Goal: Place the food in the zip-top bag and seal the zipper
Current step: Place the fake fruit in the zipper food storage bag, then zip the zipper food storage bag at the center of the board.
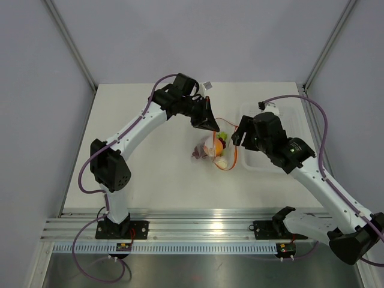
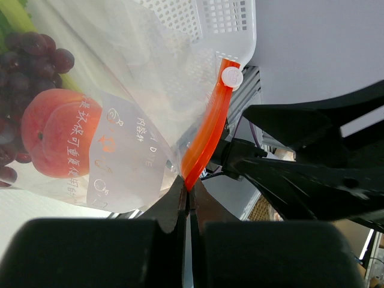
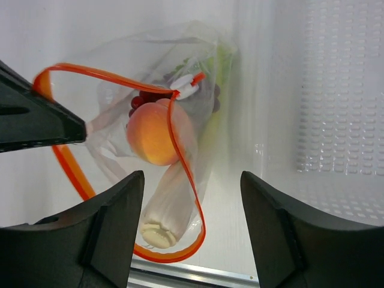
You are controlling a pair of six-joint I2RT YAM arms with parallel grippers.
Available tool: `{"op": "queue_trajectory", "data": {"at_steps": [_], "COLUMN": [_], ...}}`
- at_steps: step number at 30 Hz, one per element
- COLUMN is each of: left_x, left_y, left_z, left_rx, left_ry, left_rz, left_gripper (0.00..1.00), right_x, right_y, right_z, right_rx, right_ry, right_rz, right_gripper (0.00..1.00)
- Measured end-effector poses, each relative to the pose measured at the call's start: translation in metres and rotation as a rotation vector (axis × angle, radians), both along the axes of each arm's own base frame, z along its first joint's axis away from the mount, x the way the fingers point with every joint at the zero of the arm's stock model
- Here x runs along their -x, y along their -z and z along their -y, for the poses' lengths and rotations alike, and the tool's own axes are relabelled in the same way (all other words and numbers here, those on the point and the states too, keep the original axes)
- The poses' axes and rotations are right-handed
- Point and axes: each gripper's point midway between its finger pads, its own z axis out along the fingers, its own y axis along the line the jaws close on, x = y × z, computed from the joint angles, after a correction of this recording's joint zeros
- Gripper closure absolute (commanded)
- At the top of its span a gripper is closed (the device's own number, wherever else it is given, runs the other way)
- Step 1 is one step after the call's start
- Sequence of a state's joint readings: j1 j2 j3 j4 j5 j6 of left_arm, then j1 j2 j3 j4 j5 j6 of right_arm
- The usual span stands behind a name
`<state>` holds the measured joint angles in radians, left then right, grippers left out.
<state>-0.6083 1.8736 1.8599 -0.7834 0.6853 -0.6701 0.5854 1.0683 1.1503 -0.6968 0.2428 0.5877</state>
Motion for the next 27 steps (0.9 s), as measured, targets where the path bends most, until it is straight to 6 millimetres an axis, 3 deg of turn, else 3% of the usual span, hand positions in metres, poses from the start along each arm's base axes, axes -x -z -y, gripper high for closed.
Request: {"op": "queue_trajectory", "data": {"at_steps": [3, 7, 10, 11, 12, 18, 19, 22, 25, 27], "left_x": [0.0, 0.001, 0.002, 0.004, 0.005, 0.005, 0.002, -0.007, -0.02, -0.023], "left_y": [0.001, 0.002, 0.003, 0.004, 0.005, 0.01, 0.01, 0.003, -0.011, -0.017], "left_z": [0.0, -0.002, -0.003, -0.004, -0.006, -0.022, -0.027, -0.041, -0.054, -0.062], "left_rx": [-0.002, -0.008, -0.016, -0.021, -0.027, -0.082, -0.096, -0.148, -0.198, -0.231], "left_ry": [0.006, 0.014, 0.025, 0.029, 0.036, 0.063, 0.058, 0.042, 0.005, -0.021], "left_rz": [0.008, 0.013, 0.02, 0.02, 0.025, 0.057, 0.068, 0.124, 0.215, 0.268], "left_gripper": [1.0, 1.0, 1.0, 1.0, 1.0, 0.99, 0.87, 0.71, 0.61, 0.6], "right_x": [0.003, 0.004, -0.002, -0.005, -0.007, -0.016, -0.016, -0.016, -0.014, -0.013], "right_y": [0.021, 0.037, 0.043, 0.046, 0.049, 0.056, 0.056, 0.055, 0.05, 0.045], "right_z": [0.0, -0.003, -0.007, -0.008, -0.009, -0.021, -0.025, -0.036, -0.049, -0.056], "right_rx": [0.027, 0.046, 0.059, 0.069, 0.078, 0.067, 0.054, 0.003, -0.081, -0.14], "right_ry": [-0.005, -0.026, -0.03, -0.035, -0.039, -0.07, -0.083, -0.101, -0.11, -0.106], "right_rz": [-0.048, -0.091, -0.097, -0.099, -0.103, -0.109, -0.112, -0.121, -0.138, -0.149], "right_gripper": [0.32, 0.47, 0.73, 0.9, 0.98, 1.0, 1.0, 1.0, 1.0, 1.0]}}
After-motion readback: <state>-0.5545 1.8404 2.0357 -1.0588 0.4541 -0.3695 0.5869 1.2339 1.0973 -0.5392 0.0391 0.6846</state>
